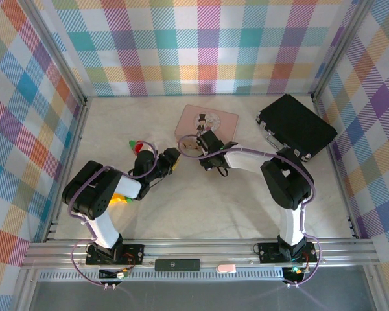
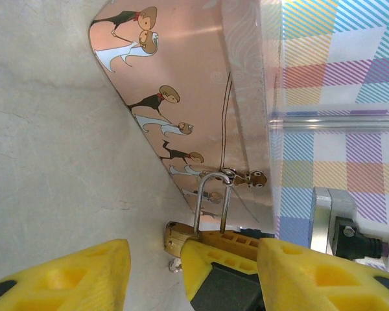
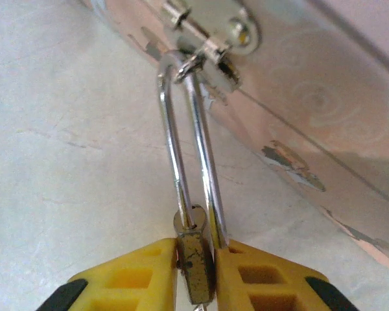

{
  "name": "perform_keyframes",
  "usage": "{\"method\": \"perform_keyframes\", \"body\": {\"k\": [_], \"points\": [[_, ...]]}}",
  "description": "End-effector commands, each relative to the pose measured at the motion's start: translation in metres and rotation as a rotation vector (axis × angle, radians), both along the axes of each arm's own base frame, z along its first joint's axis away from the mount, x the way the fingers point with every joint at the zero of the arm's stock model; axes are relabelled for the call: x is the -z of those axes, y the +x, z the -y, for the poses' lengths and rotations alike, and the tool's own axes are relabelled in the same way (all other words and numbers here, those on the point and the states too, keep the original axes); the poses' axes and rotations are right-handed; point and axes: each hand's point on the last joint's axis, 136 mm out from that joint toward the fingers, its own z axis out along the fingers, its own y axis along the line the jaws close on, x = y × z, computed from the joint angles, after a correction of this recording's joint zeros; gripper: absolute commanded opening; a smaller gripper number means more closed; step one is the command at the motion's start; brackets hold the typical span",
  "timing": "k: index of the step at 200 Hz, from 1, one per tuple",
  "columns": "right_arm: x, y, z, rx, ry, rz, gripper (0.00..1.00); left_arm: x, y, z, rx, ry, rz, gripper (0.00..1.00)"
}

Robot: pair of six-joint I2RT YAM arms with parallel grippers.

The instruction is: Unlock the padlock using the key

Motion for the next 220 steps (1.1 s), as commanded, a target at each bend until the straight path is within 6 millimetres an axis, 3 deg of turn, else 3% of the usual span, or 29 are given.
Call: {"method": "perform_keyframes", "body": {"k": [1,49,103,152,220], "points": [[-0.001,-0.009,-0.005,-0.047,0.072,-0.054,0.18,-0.004,-0.002,0.009,0.030,-0.003,0.026,0.54],[-0.001,-0.007,-0.005,-0.069,0.103,-0.067,0.03,-0.001,-0.003,0.024,0.069,-0.020,0.024,0.54],[-0.008,0.003,-0.020,-0.169,0.194,-0.068,0.05,0.005,0.008,0.051,0.092,-0.035,0.036,0.52],[-0.005,0.000,-0.013,-0.165,0.229,-0.087,0.06,-0.002,0.034,0.066,0.074,-0.007,0.117,0.44],[-0.009,0.000,-0.019,-0.174,0.316,-0.101,0.05,0.024,0.044,0.084,0.104,0.051,0.059,0.32]]}}
